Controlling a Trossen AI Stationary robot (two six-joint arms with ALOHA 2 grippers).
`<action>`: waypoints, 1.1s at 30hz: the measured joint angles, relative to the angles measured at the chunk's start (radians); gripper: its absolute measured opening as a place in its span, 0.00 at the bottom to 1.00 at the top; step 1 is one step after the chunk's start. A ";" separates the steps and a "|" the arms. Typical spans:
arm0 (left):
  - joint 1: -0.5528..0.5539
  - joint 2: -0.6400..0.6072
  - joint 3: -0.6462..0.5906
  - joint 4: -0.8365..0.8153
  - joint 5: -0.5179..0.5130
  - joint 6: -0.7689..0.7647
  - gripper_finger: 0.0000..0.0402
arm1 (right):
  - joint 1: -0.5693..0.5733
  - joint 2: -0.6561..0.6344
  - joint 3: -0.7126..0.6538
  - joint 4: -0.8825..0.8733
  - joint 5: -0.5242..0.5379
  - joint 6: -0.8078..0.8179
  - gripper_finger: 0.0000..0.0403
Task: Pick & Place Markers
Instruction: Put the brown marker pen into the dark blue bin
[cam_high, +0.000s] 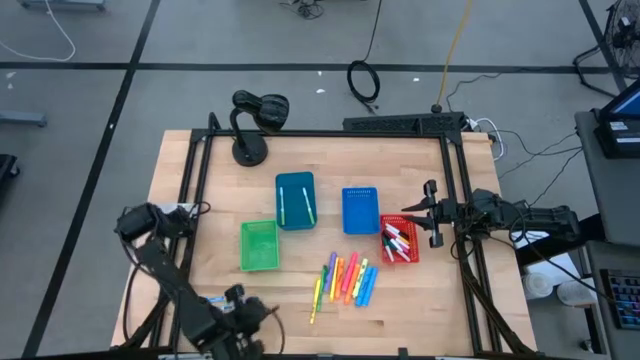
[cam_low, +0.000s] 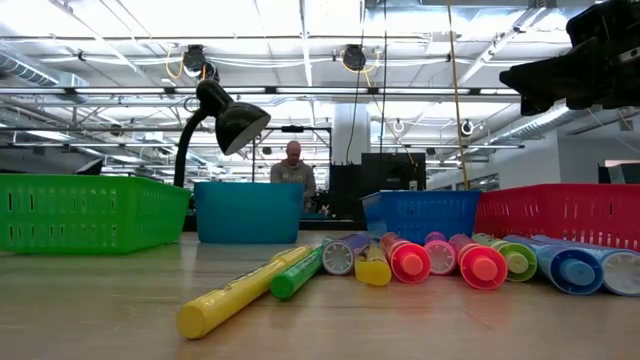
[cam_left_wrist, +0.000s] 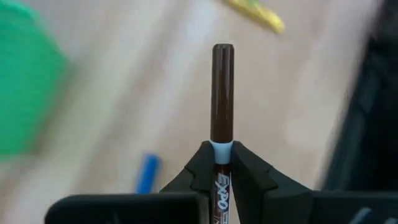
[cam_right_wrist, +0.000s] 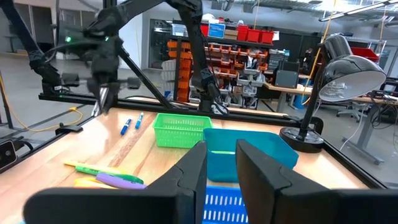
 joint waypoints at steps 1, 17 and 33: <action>0.019 -0.016 0.000 0.001 -0.050 -0.025 0.08 | 0.000 0.000 0.000 -0.001 0.000 0.000 0.18; 0.581 -0.168 0.004 -0.026 -0.088 0.069 0.08 | 0.000 0.000 0.000 -0.001 0.000 0.000 0.18; 0.989 -0.158 0.004 -0.039 0.167 0.269 0.11 | 0.000 0.000 0.000 -0.001 0.000 0.000 0.18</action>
